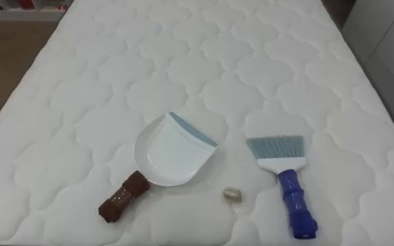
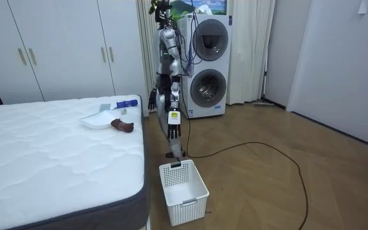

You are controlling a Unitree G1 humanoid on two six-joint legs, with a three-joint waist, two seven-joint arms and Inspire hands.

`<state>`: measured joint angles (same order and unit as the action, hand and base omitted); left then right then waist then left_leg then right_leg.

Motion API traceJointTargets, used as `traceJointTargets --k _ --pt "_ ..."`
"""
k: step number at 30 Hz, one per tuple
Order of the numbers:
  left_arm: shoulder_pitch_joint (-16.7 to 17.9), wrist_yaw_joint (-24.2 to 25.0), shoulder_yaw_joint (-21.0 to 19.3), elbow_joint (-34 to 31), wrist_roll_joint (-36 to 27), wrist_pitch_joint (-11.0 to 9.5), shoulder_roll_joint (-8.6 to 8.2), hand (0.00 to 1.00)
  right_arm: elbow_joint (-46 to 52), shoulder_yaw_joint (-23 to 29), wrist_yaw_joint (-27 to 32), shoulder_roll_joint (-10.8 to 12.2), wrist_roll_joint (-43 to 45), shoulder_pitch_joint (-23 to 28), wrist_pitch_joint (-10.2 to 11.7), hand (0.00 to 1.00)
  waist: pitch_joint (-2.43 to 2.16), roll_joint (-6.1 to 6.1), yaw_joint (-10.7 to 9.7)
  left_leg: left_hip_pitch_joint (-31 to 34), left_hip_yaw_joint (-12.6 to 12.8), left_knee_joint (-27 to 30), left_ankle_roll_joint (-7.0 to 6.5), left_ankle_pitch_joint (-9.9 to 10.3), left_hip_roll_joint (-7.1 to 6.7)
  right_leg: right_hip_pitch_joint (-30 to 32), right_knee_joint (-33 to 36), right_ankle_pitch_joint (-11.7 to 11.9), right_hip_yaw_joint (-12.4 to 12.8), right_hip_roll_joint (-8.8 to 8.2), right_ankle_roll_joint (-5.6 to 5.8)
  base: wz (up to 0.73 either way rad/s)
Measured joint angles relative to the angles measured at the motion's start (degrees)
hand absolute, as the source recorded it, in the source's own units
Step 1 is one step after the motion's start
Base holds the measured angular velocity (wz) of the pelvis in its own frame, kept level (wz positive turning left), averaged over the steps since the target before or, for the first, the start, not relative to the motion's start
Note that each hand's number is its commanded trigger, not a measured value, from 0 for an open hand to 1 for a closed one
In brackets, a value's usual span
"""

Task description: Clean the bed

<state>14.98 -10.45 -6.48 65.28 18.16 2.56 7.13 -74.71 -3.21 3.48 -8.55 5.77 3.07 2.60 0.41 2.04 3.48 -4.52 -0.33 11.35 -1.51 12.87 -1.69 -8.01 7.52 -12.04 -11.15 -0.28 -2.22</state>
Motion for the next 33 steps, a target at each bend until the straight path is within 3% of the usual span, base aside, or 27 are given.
traceJointTargets --k 7,8,10,16,21,27,33 --pt "-0.3 0.0 -0.1 0.1 0.1 -0.1 0.0 0.0 -0.1 0.0 -1.1 -0.1 -1.0 0.0 0.6 0.0 -0.06 -0.08 -0.1 0.1 0.0 0.1 0.0 0.0 -0.01 0.1 0.0 0.0 0.0 -0.01 0.01 0.0" --pt "-0.3 0.0 0.0 0.0 0.1 -0.1 0.01 0.0 -0.1 0.0 -1.1 -0.1 -1.2 0.0 0.6 0.0 -0.32 -0.53 -0.2 0.1 0.0 0.1 0.0 0.0 -0.02 0.1 0.0 0.0 0.0 -0.01 0.01 0.0" --pt "-1.0 -0.3 -0.1 0.0 0.1 -0.1 0.01 0.0 -0.1 0.0 -1.1 -0.1 -1.4 0.0 0.6 0.0 -0.29 -0.38 -0.3 0.2 0.0 0.2 0.0 0.0 -0.01 0.1 0.1 0.0 0.0 0.0 0.01 0.0" --pt "-1.8 -5.3 -0.3 -2.3 0.1 -1.8 0.06 0.0 0.1 -0.6 -1.0 0.0 -1.8 0.0 1.5 0.0 -0.23 -0.17 -0.1 0.3 0.0 0.4 0.0 0.0 -0.05 0.1 0.0 0.0 0.0 -0.01 0.01 0.0" --pt "-2.7 -11.3 -3.6 -7.7 -0.1 -5.4 0.11 0.0 0.0 -0.6 -0.9 0.0 -2.0 0.2 2.9 0.0 -0.18 -0.05 -0.1 0.1 -0.1 0.4 0.0 0.0 -0.04 0.4 -0.3 0.0 0.0 0.06 0.0 0.0" --pt "-3.6 -16.1 -3.5 -17.5 0.0 -10.3 0.08 0.0 0.3 -0.6 -1.8 -0.1 -3.1 0.3 3.9 0.0 -0.3 -0.3 -0.1 0.0 -0.1 0.2 0.0 0.0 0.02 0.7 0.2 0.0 0.0 0.05 -0.04 0.0" --pt "-4.3 -20.3 -1.6 -26.5 0.1 -12.8 0.17 0.0 2.0 -0.5 -2.9 -0.4 -3.1 1.4 5.0 0.0 -0.39 -0.67 -0.3 -0.1 -0.7 -0.1 0.0 0.0 0.03 0.4 0.4 0.2 0.1 0.25 -0.08 0.01"
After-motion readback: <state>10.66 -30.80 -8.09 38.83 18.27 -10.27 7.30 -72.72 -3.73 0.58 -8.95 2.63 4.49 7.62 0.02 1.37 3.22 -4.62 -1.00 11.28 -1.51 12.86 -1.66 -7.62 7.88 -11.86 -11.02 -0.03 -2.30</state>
